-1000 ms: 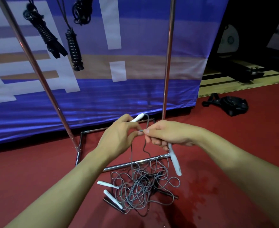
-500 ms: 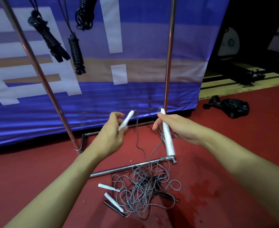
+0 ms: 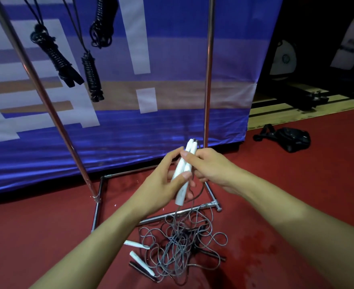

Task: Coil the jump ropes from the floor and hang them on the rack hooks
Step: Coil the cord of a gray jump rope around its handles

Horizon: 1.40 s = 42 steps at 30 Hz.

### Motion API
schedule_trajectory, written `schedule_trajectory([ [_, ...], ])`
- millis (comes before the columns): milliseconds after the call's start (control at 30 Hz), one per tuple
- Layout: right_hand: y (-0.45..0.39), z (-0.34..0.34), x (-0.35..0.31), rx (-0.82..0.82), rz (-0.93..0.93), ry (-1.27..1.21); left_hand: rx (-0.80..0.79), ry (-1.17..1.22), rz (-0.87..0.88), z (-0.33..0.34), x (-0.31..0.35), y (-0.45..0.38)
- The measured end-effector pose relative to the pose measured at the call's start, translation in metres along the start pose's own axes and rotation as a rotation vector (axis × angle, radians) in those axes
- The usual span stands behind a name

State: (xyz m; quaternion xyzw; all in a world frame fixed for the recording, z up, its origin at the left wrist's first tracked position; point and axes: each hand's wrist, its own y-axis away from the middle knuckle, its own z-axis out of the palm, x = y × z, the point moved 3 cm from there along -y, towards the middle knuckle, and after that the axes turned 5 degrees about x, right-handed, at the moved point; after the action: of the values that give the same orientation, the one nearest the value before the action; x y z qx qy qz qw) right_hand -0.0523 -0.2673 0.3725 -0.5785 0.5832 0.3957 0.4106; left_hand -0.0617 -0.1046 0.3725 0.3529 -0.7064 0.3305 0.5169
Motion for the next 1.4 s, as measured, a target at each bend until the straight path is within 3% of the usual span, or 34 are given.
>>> schedule_trajectory([
  [167, 0.002, -0.005, -0.002, -0.006, -0.052, 0.024, -0.075, 0.110, -0.186, 0.002, -0.008, 0.004],
  [300, 0.004, -0.008, -0.011, -0.033, -0.067, 0.088, -0.154, 0.039, -0.128, 0.003, -0.003, 0.010],
  [400, 0.003, -0.032, -0.017, 0.125, -0.084, 0.183, -0.173, 0.129, -0.087, 0.001, 0.006, 0.012],
  [467, 0.000, -0.050, -0.012, 0.277, -0.159, 0.110, -0.185, 0.251, -0.076, 0.001, 0.012, 0.014],
  [500, 0.000, -0.052, -0.009, 0.276, -0.179, 0.048, -0.181, 0.273, -0.063, 0.001, 0.015, 0.015],
  [600, 0.004, -0.027, -0.001, 0.073, -0.159, 0.052, -0.152, 0.234, -0.027, 0.000, 0.020, 0.014],
  [733, 0.007, -0.001, -0.002, 0.075, -0.149, 0.194, 0.000, 0.040, 0.104, -0.009, 0.020, 0.008],
  [833, 0.015, 0.013, -0.012, 0.063, -0.186, 0.186, 0.121, 0.075, 0.103, -0.014, 0.015, 0.004],
  [1067, 0.036, 0.025, -0.035, -0.076, -0.192, 0.167, 0.107, 0.372, -0.023, 0.001, 0.014, 0.000],
  [1300, 0.041, 0.026, -0.033, -0.068, -0.269, 0.269, 0.130, 0.074, -0.033, -0.005, 0.009, 0.002],
  [1400, 0.044, 0.027, -0.036, -0.088, -0.284, 0.245, 0.111, 0.244, -0.148, -0.007, 0.008, 0.000],
])
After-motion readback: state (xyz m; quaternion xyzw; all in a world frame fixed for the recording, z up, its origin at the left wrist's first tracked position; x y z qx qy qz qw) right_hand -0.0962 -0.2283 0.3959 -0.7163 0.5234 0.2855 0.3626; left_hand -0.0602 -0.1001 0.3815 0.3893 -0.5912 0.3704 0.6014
